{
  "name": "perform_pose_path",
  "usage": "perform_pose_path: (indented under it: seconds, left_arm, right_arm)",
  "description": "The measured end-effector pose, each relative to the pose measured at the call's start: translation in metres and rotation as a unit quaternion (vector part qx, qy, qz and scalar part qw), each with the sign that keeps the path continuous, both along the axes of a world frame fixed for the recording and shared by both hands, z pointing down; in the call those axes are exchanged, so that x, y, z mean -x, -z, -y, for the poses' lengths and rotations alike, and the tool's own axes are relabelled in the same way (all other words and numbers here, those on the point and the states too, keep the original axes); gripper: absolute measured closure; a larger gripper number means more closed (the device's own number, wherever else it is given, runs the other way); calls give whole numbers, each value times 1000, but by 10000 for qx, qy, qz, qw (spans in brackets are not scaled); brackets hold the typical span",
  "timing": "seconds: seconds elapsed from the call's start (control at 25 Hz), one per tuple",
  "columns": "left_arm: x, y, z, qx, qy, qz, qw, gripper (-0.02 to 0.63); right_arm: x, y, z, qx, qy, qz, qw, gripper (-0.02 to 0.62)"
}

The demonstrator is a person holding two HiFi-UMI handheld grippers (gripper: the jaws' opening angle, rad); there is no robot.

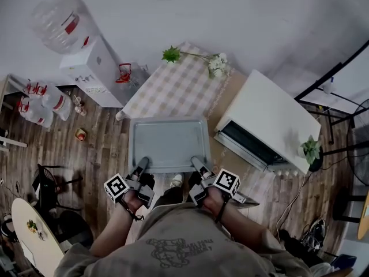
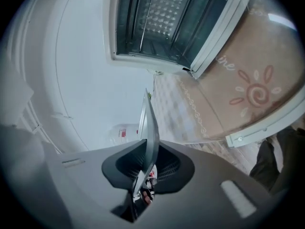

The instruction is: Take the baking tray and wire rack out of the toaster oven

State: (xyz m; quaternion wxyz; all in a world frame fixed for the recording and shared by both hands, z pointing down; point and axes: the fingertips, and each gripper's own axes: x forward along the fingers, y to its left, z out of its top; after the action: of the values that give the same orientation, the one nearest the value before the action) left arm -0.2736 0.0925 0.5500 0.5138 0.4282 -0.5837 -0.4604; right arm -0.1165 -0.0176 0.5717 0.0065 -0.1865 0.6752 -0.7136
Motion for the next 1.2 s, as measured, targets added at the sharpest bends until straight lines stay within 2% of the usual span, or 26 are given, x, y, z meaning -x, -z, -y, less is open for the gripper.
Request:
perform_pose_path:
  seconds: [0.28,0.6,0.84,1.0,1.2]
  left_arm:
    - [59,0,47,-59,126,178,9997,569]
    - [125,-7,136,42,-157,379,9991,568]
    - [150,-24,199,229,-699,518,9959,566]
    - [165,-53,227,461,-787,371,9951,565]
    - [179,-88,256,682,-869,291,9935,554]
  right_arm:
    - [42,1,31,-113,-398,68,9991,523]
    - [83,-10,74,12,-1206,44,9927,509]
    - [101,-34,102,191,-1692,-118,9853,503]
    - [114,-50,129,140,-1828,-361,9824,500]
    - [124,-71,157,152,-2114,-423,9764,497]
